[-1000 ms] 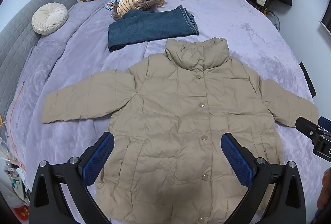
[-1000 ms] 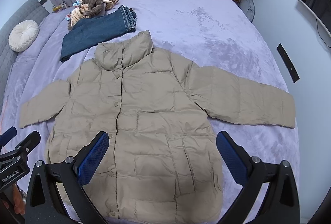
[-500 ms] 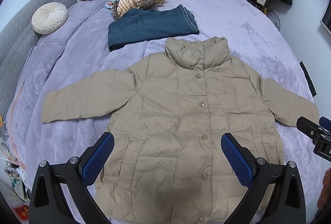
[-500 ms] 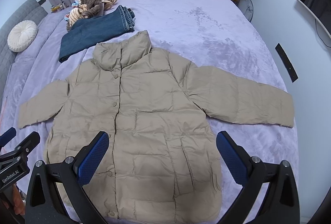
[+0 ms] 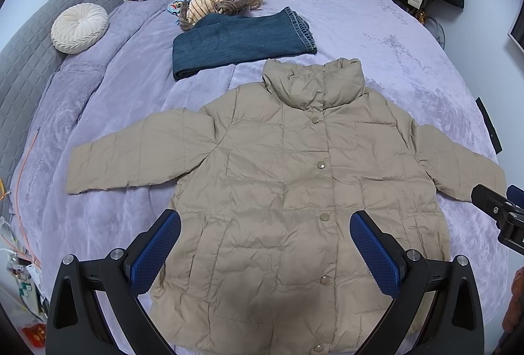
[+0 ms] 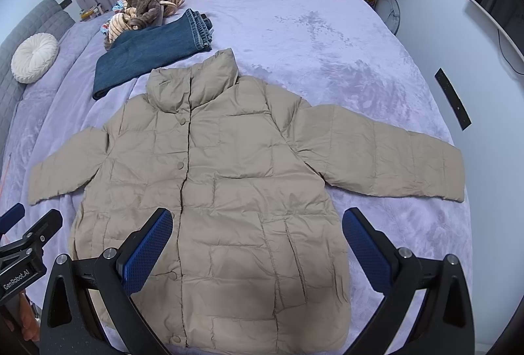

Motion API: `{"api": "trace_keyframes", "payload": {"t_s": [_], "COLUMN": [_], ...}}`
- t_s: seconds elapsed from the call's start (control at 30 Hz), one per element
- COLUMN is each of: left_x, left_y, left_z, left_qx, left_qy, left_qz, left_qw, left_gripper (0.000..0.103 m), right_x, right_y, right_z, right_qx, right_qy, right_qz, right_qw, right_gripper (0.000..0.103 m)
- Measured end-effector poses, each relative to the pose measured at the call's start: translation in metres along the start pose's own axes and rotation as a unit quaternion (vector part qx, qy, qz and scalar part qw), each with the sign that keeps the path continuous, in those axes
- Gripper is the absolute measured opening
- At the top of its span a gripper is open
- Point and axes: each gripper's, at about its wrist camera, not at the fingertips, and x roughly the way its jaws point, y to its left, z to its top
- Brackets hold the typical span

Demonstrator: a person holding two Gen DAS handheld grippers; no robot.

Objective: Fold large clothes

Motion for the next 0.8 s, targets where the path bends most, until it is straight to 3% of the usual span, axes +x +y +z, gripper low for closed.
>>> {"api": "trace_keyframes", "payload": {"t_s": [0.8], "left_x": [0.0001], "left_y": [-0.0012], "left_z": [0.0005], "left_qx": [0.0], "left_qy": [0.001], "left_qz": [0.0], "left_qw": [1.0], "left_gripper": [0.103], "right_x": [-0.0017], "right_y": [0.0005], "right_z": [0.0], "right_qx": [0.0], "right_qy": [0.0], "right_qz": [-0.002], "right_qw": [1.0], "right_gripper": [0.103]}}
